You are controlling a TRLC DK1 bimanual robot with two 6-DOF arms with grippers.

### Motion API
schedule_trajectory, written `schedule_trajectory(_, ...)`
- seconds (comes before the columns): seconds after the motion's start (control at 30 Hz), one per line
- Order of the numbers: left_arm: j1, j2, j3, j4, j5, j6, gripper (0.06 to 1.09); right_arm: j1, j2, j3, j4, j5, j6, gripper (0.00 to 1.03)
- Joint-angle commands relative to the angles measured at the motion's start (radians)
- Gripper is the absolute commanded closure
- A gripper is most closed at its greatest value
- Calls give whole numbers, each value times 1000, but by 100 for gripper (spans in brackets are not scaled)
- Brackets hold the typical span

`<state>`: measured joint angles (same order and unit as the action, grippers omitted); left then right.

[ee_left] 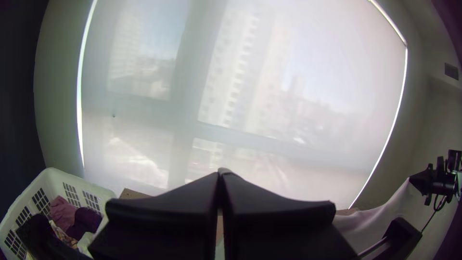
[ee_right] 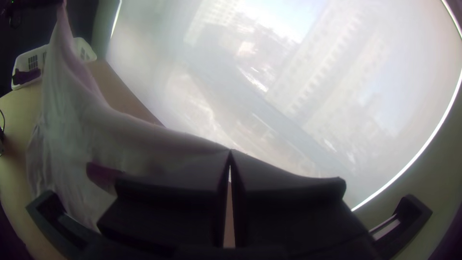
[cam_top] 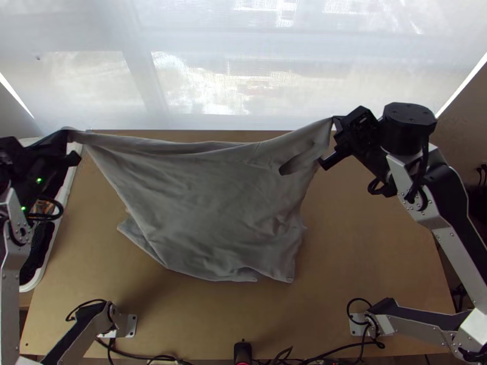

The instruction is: Fold the t-shirt

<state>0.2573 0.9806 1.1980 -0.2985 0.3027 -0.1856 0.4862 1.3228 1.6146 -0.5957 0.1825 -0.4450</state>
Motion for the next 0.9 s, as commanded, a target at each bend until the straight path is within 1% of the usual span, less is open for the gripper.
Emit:
schedule_trajectory(0.0, -191, 245, -18, 154, -151, 23, 105, -55, 108, 4, 53, -25, 3, 100)
schedule_trajectory(0.17, -204, 395, -15, 263, -169, 57, 105, -109, 200, -10, 114, -44, 5, 100)
schedule_trajectory(0.33, -205, 552, 72, 308, -191, 74, 105, -149, 322, 14, 185, -52, 2, 100)
schedule_trajectory(0.5, -210, 691, 164, 332, -209, 83, 105, -172, 452, 100, 214, -52, -8, 100)
schedule_trajectory(0.73, -210, 843, 278, 366, -243, 100, 105, -189, 621, 280, 214, -52, -6, 100)
schedule_trajectory(0.87, -208, 932, 347, 369, -263, 100, 105, -195, 699, 343, 214, -52, -8, 100)
